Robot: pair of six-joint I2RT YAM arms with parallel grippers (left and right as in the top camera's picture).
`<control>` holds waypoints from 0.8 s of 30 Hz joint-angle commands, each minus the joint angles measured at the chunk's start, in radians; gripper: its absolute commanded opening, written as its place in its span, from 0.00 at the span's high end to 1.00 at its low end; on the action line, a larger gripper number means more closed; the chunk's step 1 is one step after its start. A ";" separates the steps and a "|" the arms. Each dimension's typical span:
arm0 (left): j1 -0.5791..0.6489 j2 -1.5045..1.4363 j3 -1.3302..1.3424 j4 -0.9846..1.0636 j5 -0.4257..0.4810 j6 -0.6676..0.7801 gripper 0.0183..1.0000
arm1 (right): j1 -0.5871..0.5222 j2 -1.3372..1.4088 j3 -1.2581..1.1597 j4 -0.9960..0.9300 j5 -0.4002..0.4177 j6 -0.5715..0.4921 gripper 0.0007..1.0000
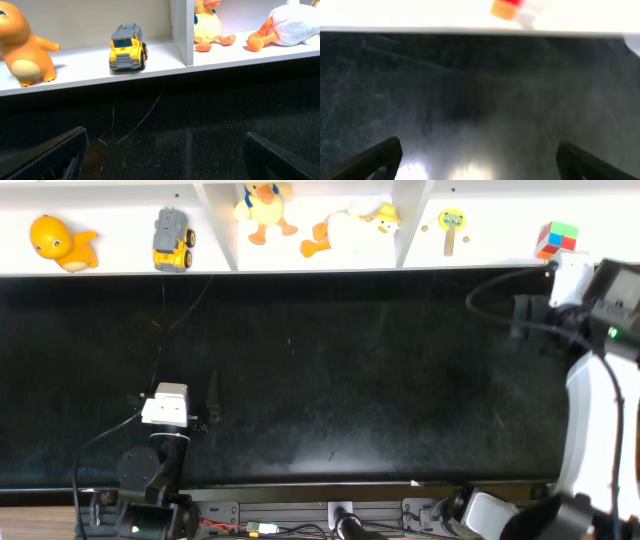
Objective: Store Toys
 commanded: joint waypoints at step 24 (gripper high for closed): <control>0.003 -0.010 -0.006 0.004 0.009 0.018 0.00 | 0.498 -0.932 -0.733 0.333 0.388 0.370 0.00</control>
